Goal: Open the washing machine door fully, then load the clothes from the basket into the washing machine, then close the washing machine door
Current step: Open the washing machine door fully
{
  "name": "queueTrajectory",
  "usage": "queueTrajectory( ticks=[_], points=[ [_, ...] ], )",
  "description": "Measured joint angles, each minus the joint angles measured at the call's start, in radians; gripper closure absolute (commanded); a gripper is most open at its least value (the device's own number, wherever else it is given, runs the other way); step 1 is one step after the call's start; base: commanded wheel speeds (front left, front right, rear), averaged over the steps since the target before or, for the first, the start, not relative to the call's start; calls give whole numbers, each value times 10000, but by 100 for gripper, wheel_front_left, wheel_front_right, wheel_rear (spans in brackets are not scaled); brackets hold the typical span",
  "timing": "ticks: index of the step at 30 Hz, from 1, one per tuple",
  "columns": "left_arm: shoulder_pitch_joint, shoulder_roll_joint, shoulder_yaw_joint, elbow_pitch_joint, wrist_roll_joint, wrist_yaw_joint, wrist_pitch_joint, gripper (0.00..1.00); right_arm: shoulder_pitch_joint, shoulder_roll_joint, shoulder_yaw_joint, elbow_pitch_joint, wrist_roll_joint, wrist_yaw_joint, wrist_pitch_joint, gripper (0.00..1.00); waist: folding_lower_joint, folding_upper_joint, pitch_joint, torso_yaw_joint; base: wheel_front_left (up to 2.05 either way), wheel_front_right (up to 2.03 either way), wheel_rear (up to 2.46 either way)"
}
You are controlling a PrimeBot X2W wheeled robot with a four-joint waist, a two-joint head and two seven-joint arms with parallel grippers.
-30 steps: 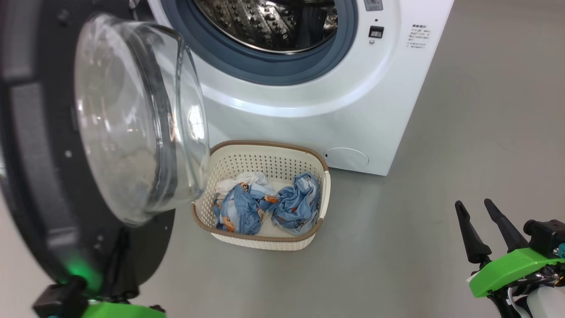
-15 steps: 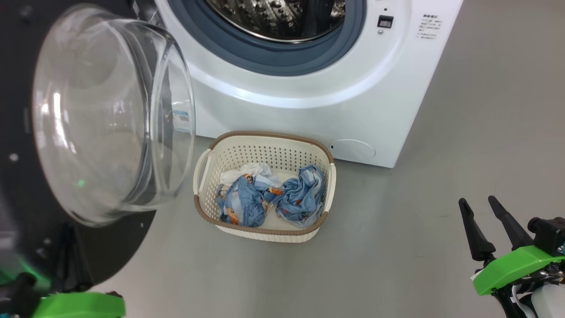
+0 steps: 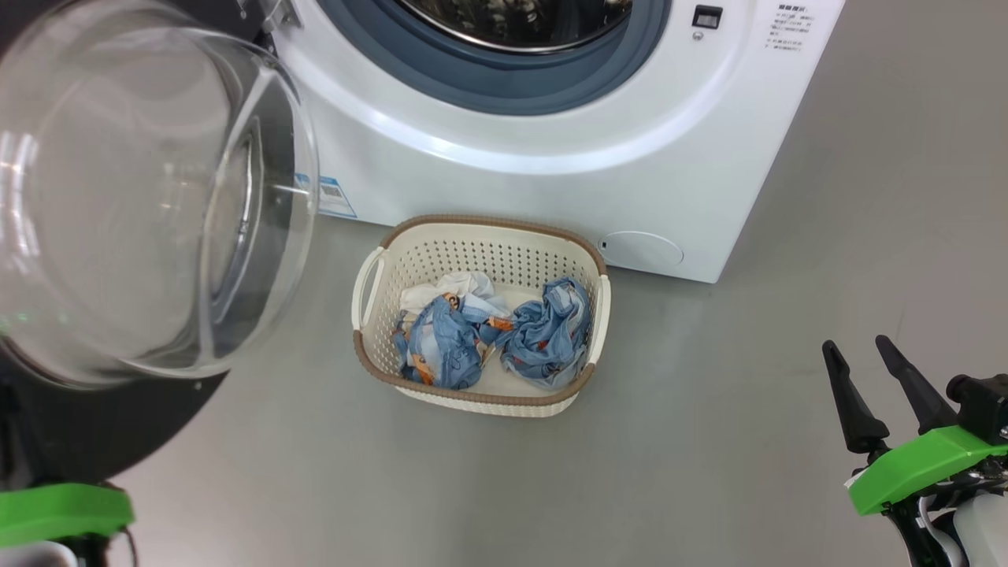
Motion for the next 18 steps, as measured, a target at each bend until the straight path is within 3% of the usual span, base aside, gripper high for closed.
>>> queueTrajectory(
  ticks=[18],
  points=[
    [-1748,1030,1921,1958,617,-368,-2,100,-507,-173,109,-151,0,0,0,0,0,0,735,-104,0,0,0]
  ],
)
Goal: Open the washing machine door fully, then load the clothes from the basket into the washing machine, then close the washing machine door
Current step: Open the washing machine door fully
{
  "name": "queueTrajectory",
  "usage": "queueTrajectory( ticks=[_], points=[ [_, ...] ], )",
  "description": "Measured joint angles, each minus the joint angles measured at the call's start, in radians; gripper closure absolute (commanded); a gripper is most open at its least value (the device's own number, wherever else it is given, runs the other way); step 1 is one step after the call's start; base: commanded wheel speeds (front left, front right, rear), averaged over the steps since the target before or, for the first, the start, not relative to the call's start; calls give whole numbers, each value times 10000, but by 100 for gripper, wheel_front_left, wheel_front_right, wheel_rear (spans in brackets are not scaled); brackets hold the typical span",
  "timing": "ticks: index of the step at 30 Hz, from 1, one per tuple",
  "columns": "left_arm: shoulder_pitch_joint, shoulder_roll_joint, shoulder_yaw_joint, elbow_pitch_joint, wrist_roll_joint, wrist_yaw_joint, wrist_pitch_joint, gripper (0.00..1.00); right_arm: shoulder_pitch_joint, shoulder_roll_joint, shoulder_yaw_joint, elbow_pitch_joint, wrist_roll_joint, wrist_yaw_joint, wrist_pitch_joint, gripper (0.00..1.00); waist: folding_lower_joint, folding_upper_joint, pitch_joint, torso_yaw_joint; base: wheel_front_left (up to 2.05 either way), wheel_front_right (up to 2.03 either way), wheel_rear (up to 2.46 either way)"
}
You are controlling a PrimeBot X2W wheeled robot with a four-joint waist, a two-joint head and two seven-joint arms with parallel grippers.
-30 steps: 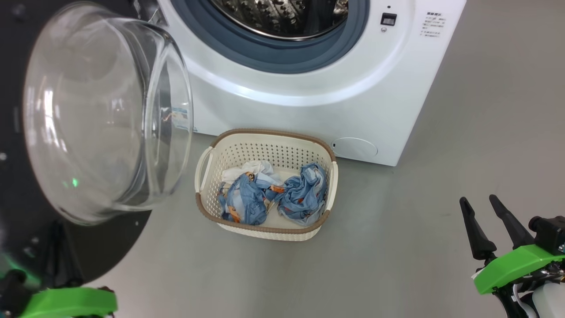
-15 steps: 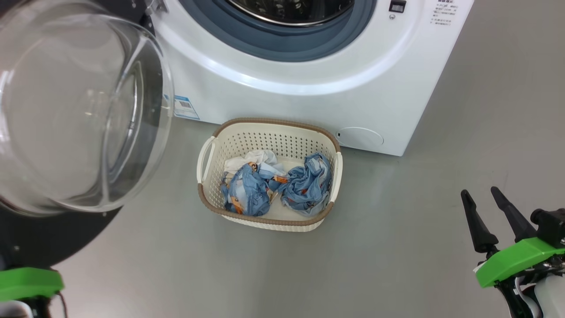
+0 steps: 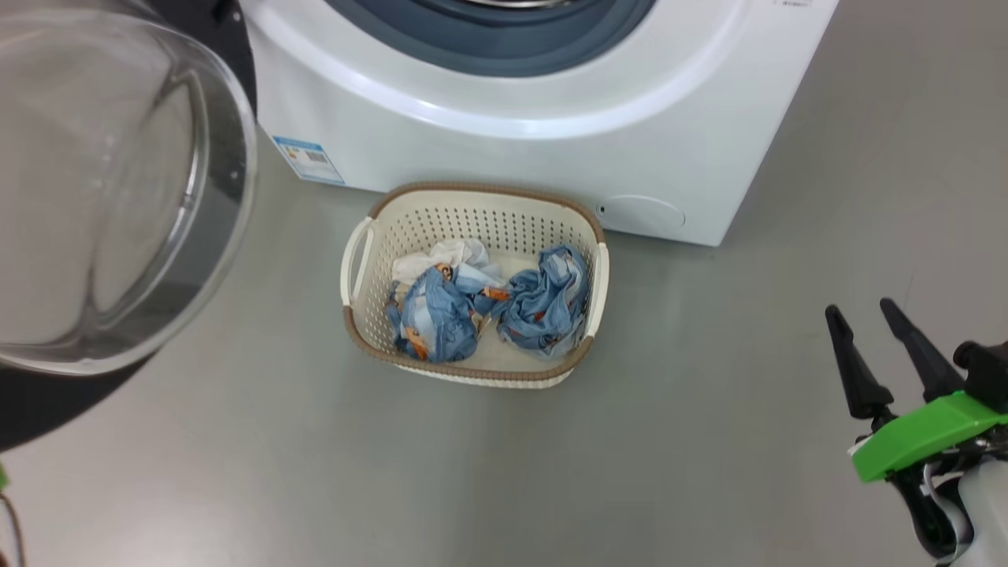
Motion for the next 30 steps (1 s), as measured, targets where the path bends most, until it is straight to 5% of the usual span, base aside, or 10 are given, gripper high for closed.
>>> queueTrajectory(
  ticks=[12,30],
  points=[
    [-1408,995,1005,1728,416,-435,-2,100,-477,-157,15,-65,-15,0,0,0,0,0,727,-110,0,0,0],
    [-2775,1714,1854,3298,842,-702,-10,100,-1074,-341,117,-84,-27,0,-2,0,0,0,1260,-251,0,0,0]
  ],
)
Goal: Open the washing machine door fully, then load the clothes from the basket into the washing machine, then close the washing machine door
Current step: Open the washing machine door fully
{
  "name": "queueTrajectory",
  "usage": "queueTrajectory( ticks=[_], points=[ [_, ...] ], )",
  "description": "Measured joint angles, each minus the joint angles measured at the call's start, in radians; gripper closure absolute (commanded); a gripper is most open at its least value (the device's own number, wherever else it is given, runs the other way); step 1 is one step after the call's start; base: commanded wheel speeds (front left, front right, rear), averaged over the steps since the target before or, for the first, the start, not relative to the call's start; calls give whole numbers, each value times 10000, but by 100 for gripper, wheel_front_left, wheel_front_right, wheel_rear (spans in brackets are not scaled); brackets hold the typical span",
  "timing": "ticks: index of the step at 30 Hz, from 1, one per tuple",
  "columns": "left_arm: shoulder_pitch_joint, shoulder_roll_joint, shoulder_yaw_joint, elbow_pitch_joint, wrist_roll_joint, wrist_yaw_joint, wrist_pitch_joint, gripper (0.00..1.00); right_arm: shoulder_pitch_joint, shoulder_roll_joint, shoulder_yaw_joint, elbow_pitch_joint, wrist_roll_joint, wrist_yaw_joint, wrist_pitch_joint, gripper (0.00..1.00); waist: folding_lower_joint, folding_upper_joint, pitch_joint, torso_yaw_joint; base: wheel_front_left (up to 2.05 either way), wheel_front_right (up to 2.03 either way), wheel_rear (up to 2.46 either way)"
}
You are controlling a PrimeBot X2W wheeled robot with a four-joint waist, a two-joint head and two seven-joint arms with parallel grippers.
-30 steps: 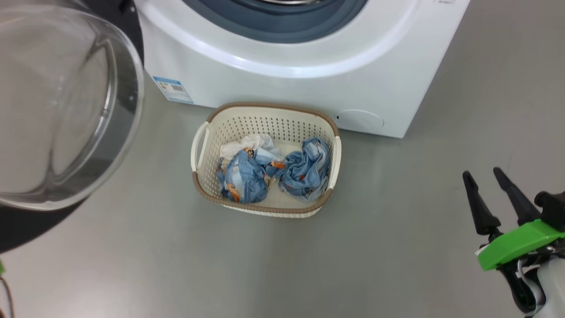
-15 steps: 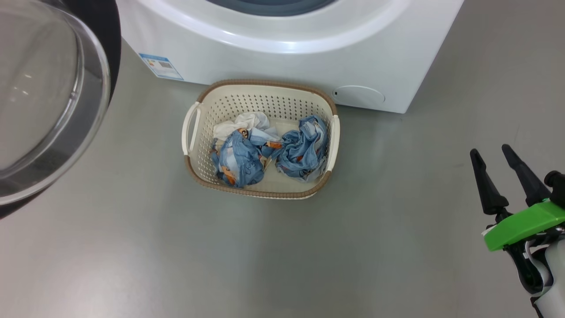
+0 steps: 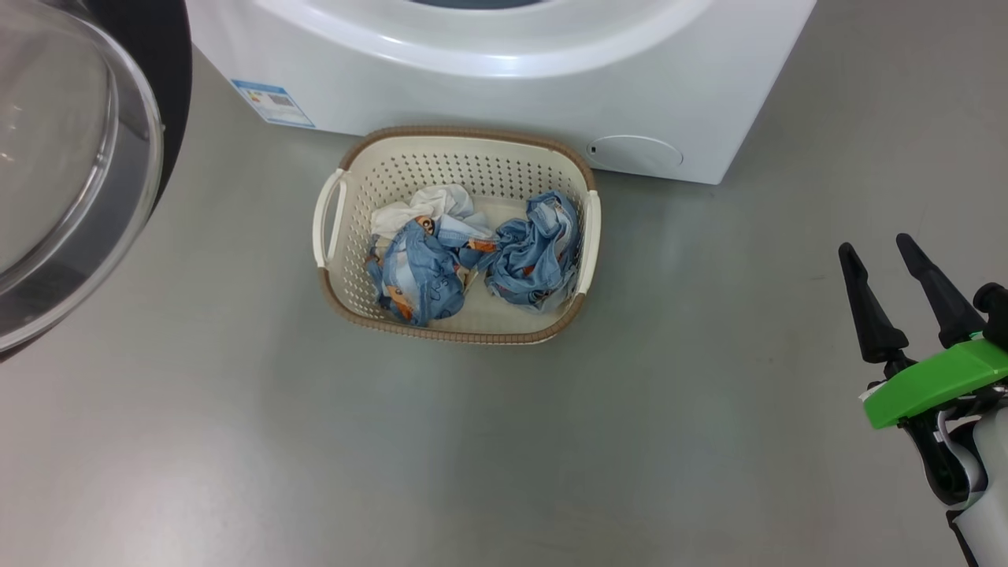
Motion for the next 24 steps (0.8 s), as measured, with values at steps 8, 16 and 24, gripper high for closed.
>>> queueTrajectory(
  ticks=[8,16,24],
  points=[
    [151,-222,151,-104,276,-182,0,100,6,140,6,109,0,0,0,0,0,0,-438,-18,0,0,0],
    [1287,-880,280,-934,326,-451,0,100,288,272,56,180,6,0,0,0,0,0,-1057,-31,0,0,0],
    [2201,-1569,-25,-1603,199,-570,0,93,591,380,46,222,23,0,2,0,0,0,-1598,-20,0,0,0]
  ],
)
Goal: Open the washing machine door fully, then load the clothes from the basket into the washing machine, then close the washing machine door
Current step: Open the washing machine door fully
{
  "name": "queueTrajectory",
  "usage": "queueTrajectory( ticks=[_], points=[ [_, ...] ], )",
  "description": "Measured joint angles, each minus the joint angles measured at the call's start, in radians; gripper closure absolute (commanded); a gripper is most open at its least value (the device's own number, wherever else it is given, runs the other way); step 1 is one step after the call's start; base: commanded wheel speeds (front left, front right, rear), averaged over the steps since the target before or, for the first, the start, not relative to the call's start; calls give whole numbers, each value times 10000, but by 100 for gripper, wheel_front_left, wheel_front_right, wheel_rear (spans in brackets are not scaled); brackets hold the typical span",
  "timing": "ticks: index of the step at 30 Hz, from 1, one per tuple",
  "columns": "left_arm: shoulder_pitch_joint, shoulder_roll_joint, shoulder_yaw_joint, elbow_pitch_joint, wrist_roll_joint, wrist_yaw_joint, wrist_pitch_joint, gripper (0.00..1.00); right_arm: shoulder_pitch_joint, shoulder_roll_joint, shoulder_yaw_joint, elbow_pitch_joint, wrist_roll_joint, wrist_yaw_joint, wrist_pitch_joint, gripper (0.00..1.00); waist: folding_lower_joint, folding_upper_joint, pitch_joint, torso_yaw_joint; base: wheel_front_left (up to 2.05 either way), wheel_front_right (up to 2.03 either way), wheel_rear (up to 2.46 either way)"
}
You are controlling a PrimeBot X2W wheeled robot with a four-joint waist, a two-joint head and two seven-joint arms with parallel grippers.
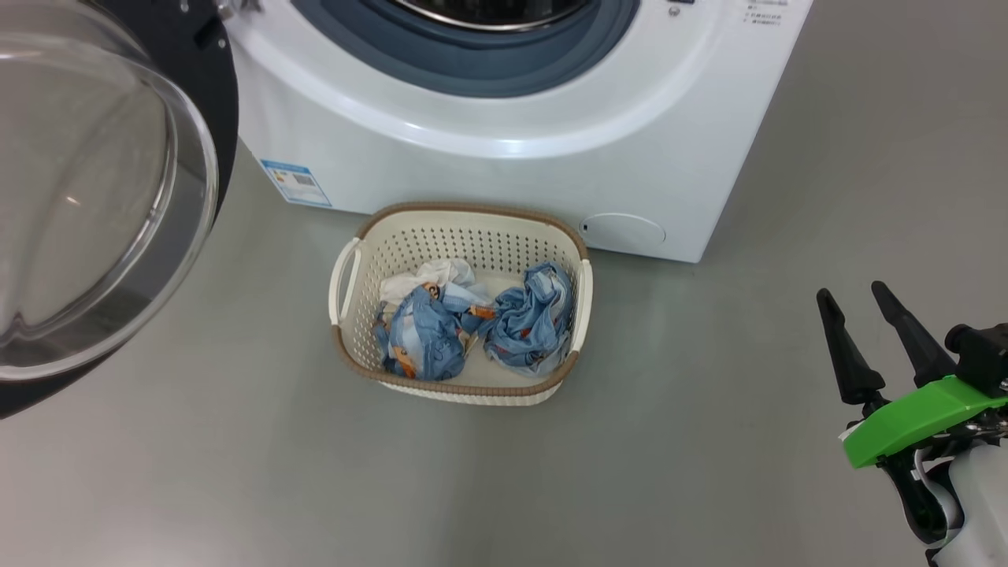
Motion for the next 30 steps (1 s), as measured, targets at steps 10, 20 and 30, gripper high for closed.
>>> queueTrajectory(
  ticks=[10,20,30],
  points=[
    [1176,-631,-1444,-884,-412,-35,2,0,388,144,-105,-12,40,0,-2,0,0,0,-484,-111,0,0,0],
    [2150,-949,-2901,-2127,-405,-42,2,0,654,313,-90,52,71,0,0,0,0,0,-838,-548,0,0,0],
    [2675,-1078,-4863,-2723,-677,-42,2,0,654,385,-123,48,69,0,0,0,0,0,-970,-1246,0,0,0]
  ],
)
